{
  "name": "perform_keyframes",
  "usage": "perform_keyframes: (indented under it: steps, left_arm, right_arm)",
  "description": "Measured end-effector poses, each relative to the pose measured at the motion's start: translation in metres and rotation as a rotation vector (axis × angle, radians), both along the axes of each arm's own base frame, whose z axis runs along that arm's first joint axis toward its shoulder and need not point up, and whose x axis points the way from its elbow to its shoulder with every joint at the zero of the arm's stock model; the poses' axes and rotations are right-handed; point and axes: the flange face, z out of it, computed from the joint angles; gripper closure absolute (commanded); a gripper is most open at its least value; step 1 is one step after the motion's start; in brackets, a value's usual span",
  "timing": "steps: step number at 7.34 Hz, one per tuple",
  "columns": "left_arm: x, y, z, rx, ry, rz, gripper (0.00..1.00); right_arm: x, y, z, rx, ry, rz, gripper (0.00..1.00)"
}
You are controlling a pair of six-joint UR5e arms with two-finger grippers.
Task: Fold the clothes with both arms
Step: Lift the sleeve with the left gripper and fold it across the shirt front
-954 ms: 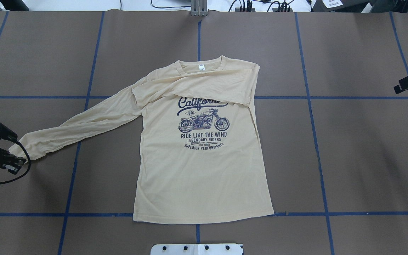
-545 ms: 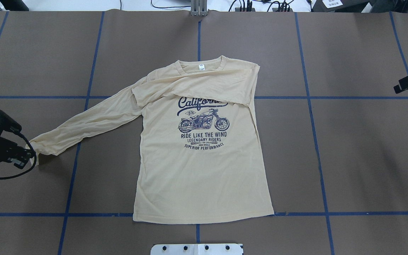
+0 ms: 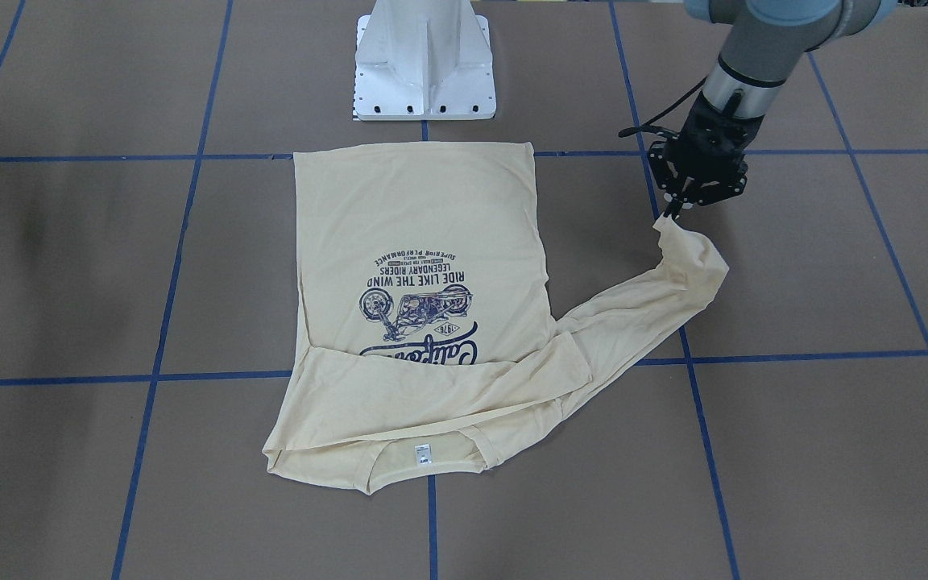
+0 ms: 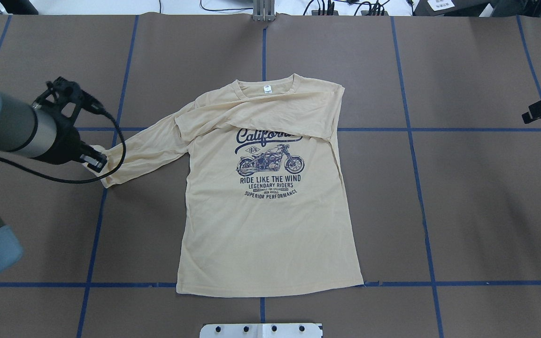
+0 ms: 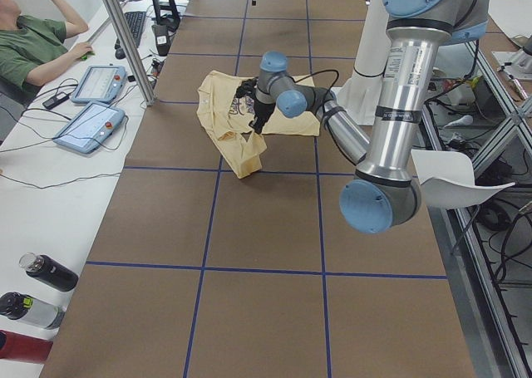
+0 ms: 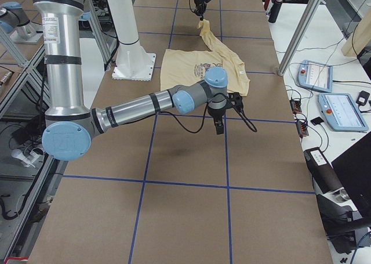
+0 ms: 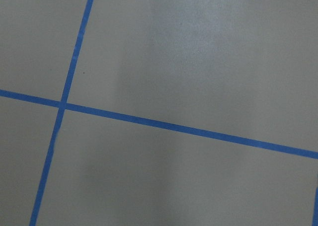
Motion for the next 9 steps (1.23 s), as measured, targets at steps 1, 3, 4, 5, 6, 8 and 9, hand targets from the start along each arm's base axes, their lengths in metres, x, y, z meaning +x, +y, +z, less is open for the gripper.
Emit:
perform_keyframes:
  steps: [1,3,4,5,6,8,9]
  left_arm:
    - [0.012,-0.012,-0.051,-0.02,-0.017,-0.004,1.0]
    - [0.037,-0.038,-0.131,-0.045,-0.034,-0.013,1.0]
    - [0.057,-0.057,-0.167,-0.069,-0.041,-0.026,1.0]
    - [0.083,-0.08,-0.207,-0.11,-0.045,-0.055,1.0]
    - [0.114,-0.107,-0.251,-0.168,-0.053,-0.092,1.0]
    - [0.186,-0.135,-0.309,-0.278,-0.078,-0.145,1.0]
    - [0.227,-0.129,-0.319,-0.32,-0.083,-0.164,0.52]
  right_arm:
    - [0.0,0.0,0.0,0.0,0.0,0.0,0.0]
    - [0.0,0.0,0.0,0.0,0.0,0.001,0.0]
    - [0.0,0.0,-0.001,-0.001,-0.001,0.003,0.0]
    - [0.0,0.0,-0.002,-0.005,-0.003,0.009,0.0]
    - [0.0,0.0,-0.004,-0.009,-0.007,0.017,0.0]
    - [0.0,-0.001,-0.006,-0.011,-0.009,0.023,0.0]
    - [-0.001,-0.002,-0.006,-0.011,-0.009,0.023,0.0]
